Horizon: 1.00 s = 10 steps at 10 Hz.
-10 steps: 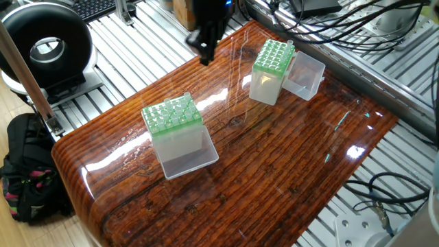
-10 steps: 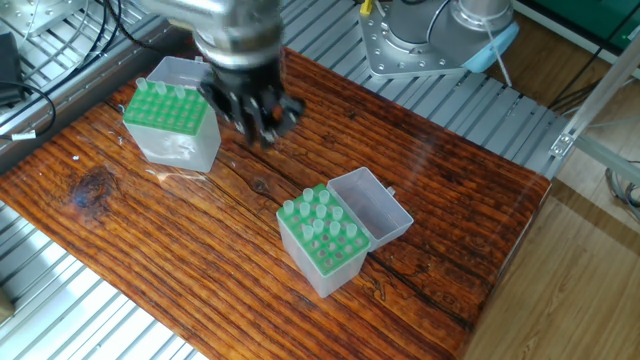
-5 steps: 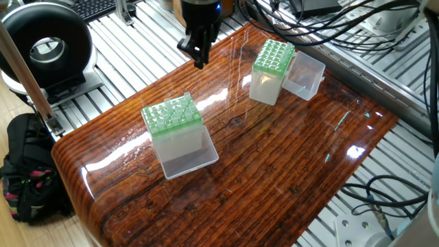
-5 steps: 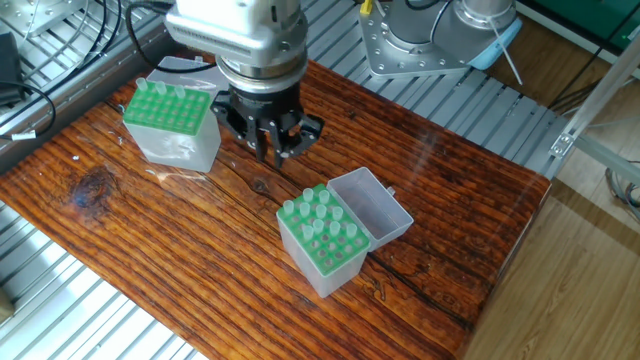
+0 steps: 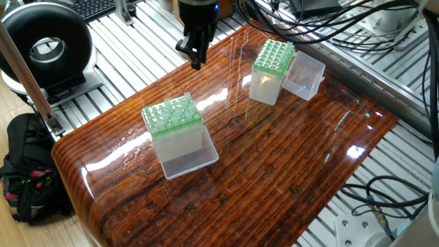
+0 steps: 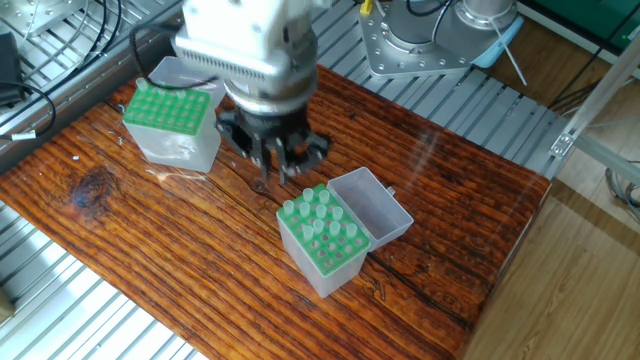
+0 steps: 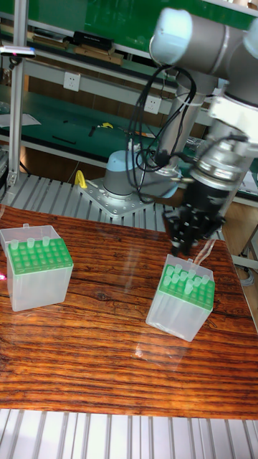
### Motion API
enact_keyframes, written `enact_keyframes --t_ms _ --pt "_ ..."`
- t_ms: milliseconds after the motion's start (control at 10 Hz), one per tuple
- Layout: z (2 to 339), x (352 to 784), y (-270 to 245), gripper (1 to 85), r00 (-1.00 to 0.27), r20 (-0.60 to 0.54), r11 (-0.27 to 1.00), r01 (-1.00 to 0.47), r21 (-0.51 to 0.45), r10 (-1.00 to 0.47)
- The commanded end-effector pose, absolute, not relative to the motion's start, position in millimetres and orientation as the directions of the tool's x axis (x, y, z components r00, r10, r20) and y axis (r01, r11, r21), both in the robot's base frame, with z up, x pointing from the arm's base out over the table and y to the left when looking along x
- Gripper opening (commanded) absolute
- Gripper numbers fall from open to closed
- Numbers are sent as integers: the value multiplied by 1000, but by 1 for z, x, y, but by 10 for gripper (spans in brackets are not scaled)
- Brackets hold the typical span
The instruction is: Transfer all large pipette tips from one holder to another
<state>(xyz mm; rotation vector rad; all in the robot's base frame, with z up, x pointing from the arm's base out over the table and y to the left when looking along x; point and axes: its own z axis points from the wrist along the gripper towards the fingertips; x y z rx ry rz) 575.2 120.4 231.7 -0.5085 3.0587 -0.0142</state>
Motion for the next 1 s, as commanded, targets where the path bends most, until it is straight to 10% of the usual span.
enact_keyframes --t_ms 0,900 --pt "223 595 162 270 -966 -68 966 -254 41 -251" --pt "164 592 176 300 -989 -56 991 -136 2 -135"
